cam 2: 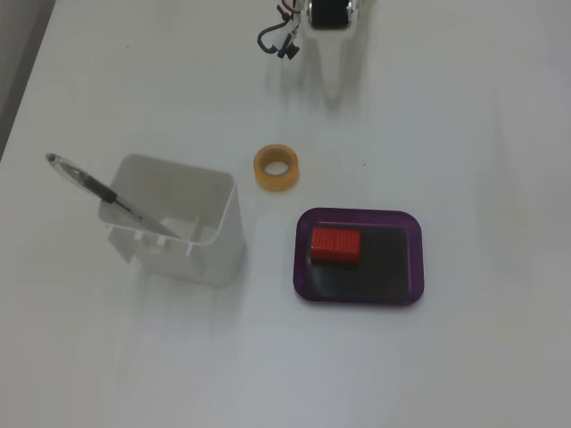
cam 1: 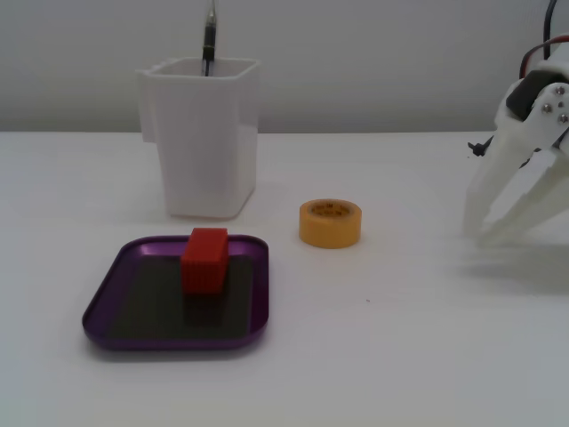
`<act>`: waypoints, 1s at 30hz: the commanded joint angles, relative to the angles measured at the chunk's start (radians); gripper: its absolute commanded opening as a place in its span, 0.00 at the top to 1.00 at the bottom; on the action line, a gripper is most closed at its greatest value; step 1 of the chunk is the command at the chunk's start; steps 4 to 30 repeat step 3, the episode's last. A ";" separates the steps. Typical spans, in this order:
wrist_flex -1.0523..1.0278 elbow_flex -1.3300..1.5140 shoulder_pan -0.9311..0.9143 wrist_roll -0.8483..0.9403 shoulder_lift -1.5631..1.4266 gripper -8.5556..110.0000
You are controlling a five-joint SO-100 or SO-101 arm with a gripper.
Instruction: Pick up the red cube and place it in the box.
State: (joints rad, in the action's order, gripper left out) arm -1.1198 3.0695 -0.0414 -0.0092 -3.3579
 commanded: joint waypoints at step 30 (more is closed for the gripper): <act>0.011 0.009 0.006 0.000 -0.104 0.93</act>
